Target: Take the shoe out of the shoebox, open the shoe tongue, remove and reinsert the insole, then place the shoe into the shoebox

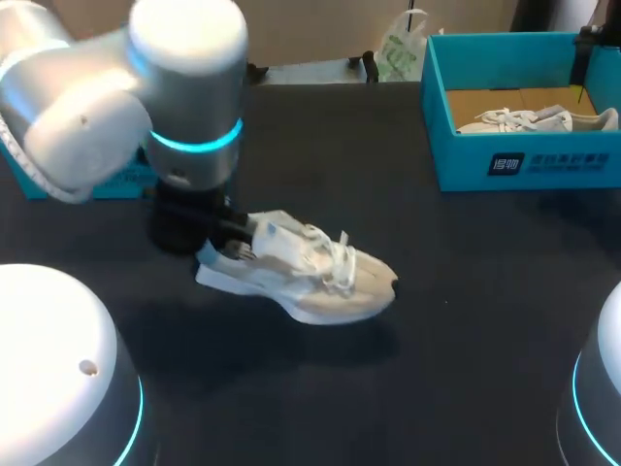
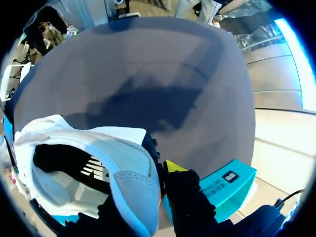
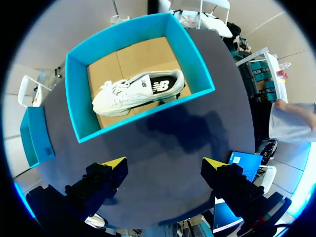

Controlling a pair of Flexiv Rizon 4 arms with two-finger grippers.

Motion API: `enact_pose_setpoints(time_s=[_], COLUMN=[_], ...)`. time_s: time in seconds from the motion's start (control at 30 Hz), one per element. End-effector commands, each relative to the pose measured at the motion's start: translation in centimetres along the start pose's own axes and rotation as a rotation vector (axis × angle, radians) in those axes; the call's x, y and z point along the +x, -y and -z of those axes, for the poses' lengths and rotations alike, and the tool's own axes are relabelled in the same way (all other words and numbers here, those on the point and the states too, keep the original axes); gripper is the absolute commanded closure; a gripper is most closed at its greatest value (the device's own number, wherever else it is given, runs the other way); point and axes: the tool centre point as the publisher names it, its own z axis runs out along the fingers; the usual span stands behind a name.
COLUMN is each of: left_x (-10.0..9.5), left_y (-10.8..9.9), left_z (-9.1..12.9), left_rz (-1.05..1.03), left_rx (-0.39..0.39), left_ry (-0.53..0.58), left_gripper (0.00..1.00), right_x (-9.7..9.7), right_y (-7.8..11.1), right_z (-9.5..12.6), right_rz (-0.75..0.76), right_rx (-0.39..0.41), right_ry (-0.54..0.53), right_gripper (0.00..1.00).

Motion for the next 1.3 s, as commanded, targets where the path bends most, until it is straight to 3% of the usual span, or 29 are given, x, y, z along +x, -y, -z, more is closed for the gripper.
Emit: enact_pose_setpoints(time_s=[0.03,0.37,0.87,1.3], left_x=[-1.7,-4.9,-9.3,-11.5], left_y=[0.3,0.4,-0.5,-0.5], left_z=[-1.3,-3.6,-5.4,-6.8], left_rz=[0.019,0.050,0.075,0.103], left_rx=[0.015,0.037,0.088,0.102], left_ry=[0.004,0.008,0.004,-0.011], left_gripper=[1.00,1.00,1.00,1.00], right_x=[0.0,0.0,0.0,0.0], right_y=[0.1,0.1,0.1,0.1], right_z=[0.0,0.0,0.0,0.0], right_rz=[-0.001,-0.001,-0.001,-0.001], right_rx=[-0.002,-0.002,-0.002,-0.002], right_ry=[0.000,0.000,0.000,0.000], right_gripper=[0.00,0.00,0.00,0.00])
